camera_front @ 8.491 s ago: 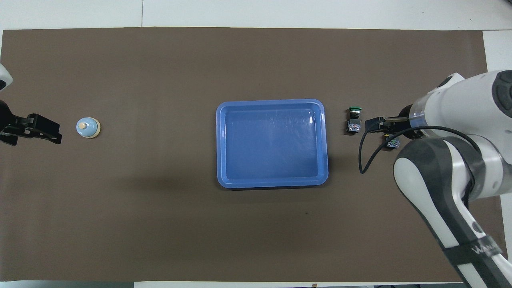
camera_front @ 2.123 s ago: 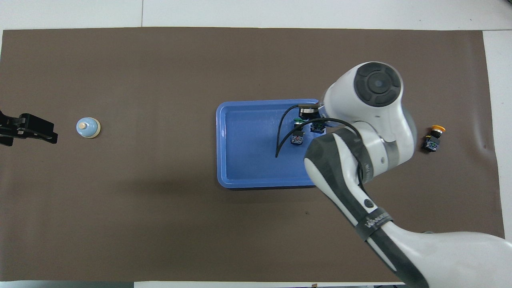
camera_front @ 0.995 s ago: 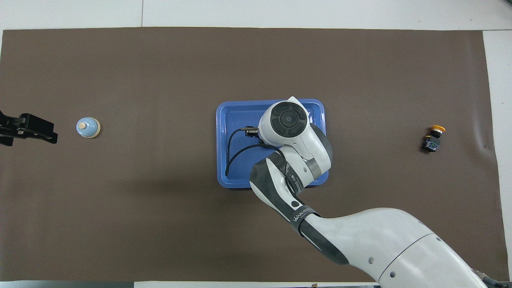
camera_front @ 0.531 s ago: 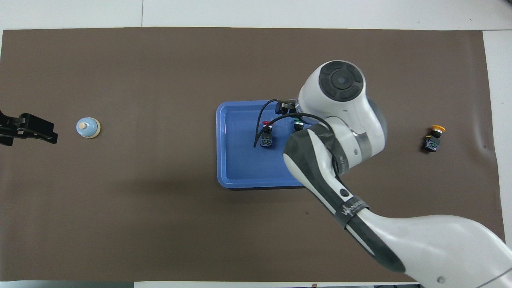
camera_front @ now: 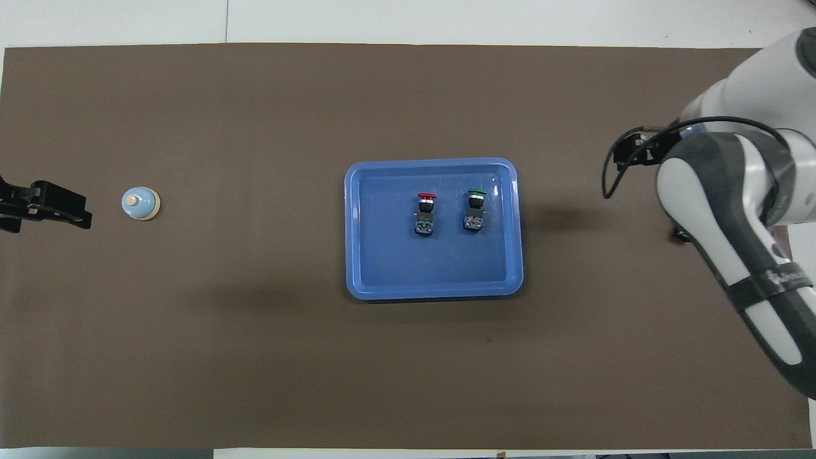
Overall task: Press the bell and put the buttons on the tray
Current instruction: 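Move the right gripper to the yellow-capped button and grasp it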
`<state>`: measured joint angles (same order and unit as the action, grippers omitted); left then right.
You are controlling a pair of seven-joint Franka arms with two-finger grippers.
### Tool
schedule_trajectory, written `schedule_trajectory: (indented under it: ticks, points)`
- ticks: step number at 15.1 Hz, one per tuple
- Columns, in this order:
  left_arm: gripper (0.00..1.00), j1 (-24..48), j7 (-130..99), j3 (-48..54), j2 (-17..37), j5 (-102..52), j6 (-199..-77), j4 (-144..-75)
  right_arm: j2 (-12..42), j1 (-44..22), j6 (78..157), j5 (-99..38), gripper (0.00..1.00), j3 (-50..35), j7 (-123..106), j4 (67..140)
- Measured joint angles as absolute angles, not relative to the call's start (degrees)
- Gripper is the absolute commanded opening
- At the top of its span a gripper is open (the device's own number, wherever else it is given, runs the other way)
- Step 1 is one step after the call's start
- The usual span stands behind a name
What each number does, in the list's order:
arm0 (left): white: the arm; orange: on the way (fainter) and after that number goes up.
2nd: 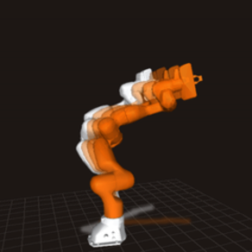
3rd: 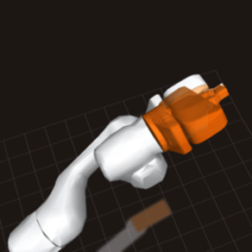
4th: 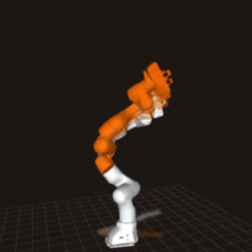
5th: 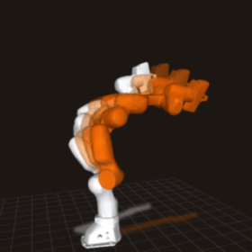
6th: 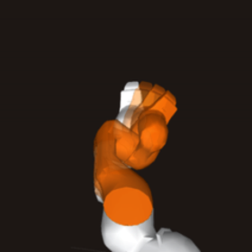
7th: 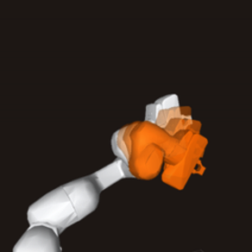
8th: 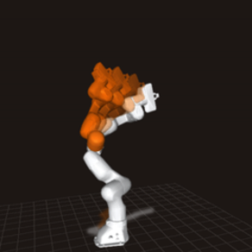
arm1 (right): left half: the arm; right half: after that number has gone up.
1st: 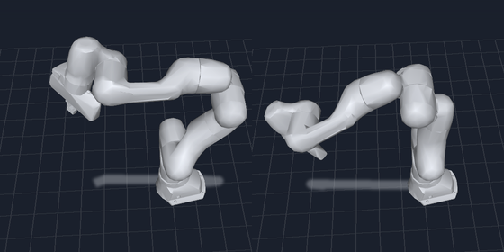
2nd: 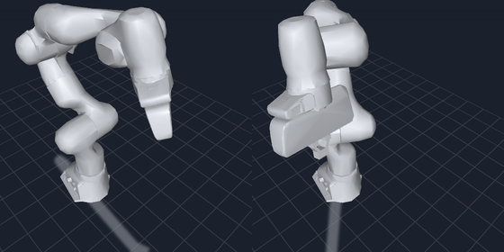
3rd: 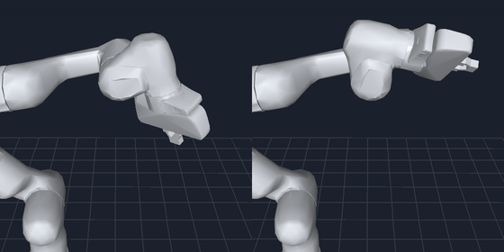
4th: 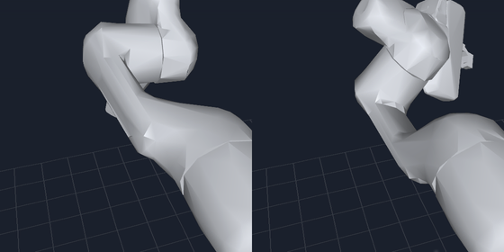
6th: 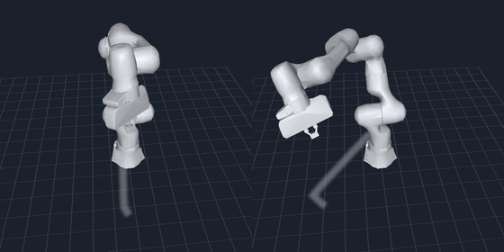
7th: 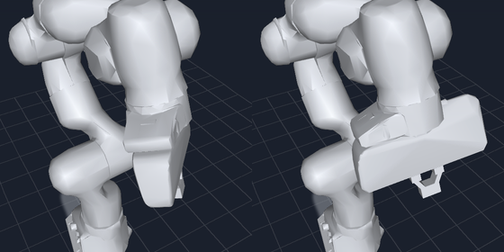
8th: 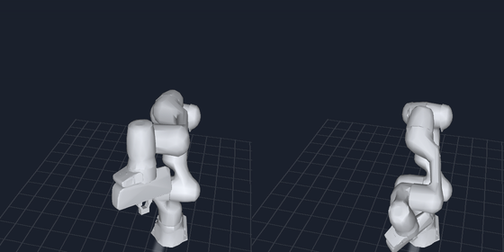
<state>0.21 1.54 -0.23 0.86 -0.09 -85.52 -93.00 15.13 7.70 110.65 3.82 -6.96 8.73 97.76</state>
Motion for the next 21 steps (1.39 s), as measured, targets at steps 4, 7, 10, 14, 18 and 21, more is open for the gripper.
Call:
schedule_trajectory:
  ticks: [4,7,10,14,18,21]
  points:
    - [1.00,0.2,1.5,-0.2,0.9,-0.1,-85.5,-93.0,13.9,14.2,120.1,5.4,1.00,-6.9,5.8,106.5]
    - [1.00,0.2,1.5,-0.2,0.9,-0.1,-85.5,-93.0,11.9,16.6,132.6,5.6,1.00,-6.9,6.0,117.7]
    - [1.00,0.2,1.5,-0.2,0.9,-0.1,-85.5,-93.0,11.2,17.9,139.4,5.6,1.00,-6.9,6.2,124.1]
    - [1.00,0.2,1.5,-0.2,0.9,-0.1,-85.5,-93.0,11.1,18.7,140.0,6.0,1.00,-6.9,6.2,124.8]
    - [1.00,0.2,1.5,-0.2,0.9,-0.1,-85.5,-93.0,11.0,19.4,140.1,6.0,1.00,-6.9,6.1,125.1]
    - [1.00,0.2,1.5,-0.2,0.9,-0.1,-85.5,-93.0,11.7,21.7,143.2,6.1,0.79,-7.0,3.4,126.1]
